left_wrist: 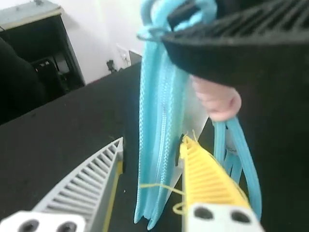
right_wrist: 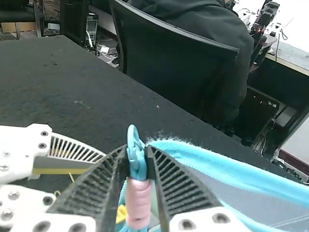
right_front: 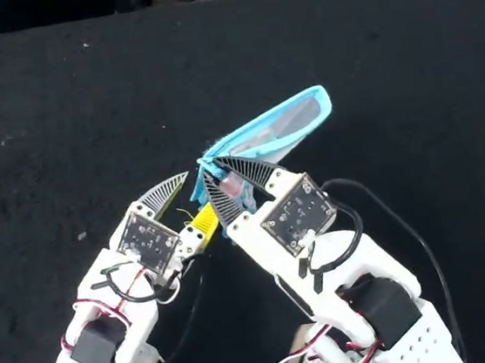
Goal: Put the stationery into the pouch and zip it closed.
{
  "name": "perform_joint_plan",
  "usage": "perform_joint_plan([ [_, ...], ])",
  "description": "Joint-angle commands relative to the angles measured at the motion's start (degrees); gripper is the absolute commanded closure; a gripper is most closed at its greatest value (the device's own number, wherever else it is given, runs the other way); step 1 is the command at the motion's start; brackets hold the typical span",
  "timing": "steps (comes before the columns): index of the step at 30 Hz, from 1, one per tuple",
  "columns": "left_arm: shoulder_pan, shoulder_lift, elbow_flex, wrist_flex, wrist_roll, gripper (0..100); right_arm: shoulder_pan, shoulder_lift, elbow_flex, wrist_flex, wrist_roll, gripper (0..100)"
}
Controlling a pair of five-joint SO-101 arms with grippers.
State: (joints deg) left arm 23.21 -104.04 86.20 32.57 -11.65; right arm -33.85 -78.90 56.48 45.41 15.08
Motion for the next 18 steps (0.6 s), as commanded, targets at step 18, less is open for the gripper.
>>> perform_joint_plan([
  [18, 0.5, 26.5, -15.1, -3.9, 0.6, 81, 2.1, 0.6, 0.0, 1.3, 0.6, 98.8],
])
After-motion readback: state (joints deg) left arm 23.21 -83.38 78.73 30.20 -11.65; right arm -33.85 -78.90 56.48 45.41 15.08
